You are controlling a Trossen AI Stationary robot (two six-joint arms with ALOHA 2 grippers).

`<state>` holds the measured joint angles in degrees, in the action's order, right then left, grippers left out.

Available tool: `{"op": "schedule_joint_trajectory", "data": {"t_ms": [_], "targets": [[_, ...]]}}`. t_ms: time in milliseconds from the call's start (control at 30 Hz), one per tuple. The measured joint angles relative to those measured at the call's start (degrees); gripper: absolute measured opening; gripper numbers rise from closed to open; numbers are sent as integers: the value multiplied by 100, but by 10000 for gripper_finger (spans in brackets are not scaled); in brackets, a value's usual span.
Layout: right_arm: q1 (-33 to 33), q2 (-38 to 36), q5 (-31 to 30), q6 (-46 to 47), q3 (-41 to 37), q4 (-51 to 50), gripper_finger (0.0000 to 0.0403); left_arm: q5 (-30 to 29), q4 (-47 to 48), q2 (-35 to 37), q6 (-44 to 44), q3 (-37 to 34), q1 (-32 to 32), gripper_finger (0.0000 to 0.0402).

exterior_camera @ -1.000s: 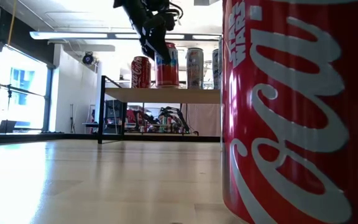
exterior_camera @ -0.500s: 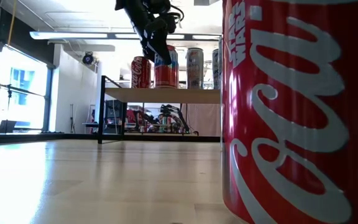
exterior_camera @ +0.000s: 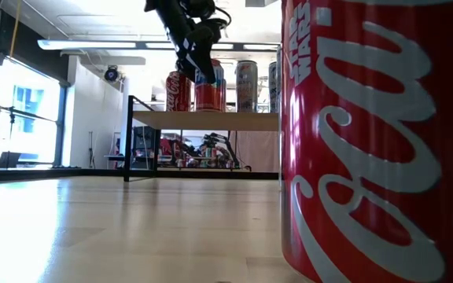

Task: Place canned beverage on shelf
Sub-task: Put the red soda can on the shelf aligned with the red soda can

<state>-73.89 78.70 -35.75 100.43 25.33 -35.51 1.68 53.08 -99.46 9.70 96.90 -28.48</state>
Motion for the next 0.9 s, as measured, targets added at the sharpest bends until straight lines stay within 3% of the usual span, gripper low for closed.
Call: {"op": "schedule_joint_trajectory", "data": {"t_ms": [667, 900], "targets": [[0, 0, 0, -1, -1, 0, 339, 30, -9, 7, -84, 0, 56, 327], [0, 0, 0, 1, 0, 0, 339, 12, -31, 9, -244, 0, 56, 355]]}}
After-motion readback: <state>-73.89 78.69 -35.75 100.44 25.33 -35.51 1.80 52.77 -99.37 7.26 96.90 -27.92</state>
